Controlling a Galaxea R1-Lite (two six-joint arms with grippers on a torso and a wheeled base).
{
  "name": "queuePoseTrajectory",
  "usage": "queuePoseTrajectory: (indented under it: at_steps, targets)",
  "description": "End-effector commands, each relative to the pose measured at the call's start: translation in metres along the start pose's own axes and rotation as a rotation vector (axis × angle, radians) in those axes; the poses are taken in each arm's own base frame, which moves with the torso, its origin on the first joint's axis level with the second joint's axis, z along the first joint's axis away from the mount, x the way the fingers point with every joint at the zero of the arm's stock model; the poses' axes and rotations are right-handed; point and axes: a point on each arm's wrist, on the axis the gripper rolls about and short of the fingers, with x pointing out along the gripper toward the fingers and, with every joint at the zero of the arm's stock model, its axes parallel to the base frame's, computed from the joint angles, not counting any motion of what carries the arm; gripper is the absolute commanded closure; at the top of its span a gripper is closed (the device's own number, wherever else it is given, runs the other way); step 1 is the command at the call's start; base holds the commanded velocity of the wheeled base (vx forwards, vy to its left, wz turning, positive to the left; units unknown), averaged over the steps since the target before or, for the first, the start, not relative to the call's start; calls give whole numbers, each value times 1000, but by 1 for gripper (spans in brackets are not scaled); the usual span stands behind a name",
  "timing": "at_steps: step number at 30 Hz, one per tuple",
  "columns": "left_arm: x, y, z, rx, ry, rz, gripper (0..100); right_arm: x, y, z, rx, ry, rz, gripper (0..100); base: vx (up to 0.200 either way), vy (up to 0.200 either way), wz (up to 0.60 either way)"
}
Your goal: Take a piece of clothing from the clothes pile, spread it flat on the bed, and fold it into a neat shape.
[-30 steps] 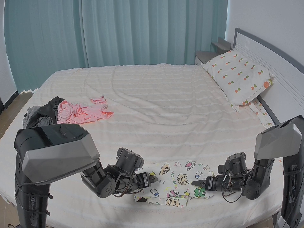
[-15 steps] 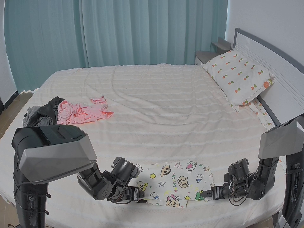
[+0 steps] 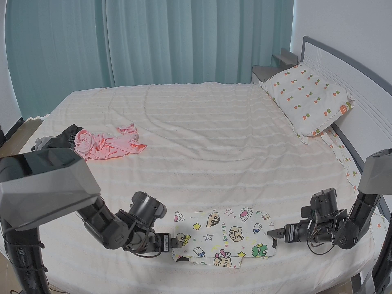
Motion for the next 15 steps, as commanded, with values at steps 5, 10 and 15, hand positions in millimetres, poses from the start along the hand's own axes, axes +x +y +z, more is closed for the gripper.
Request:
queuePoseTrajectory:
  at_steps: [5, 10, 15]
  targets:
    - [-45, 31, 9, -185, -94, -148, 0, 36, 42, 51, 228, -147, 162, 0, 0, 0, 0]
    - [-45, 42, -5, -194, -178, -189, 0, 77, 40, 32, 231, -65, 140, 0, 0, 0, 0]
    - [-51, 52, -9, -276, -239, -216, 0, 97, 31, 17, 236, -7, 105, 0, 0, 0, 0]
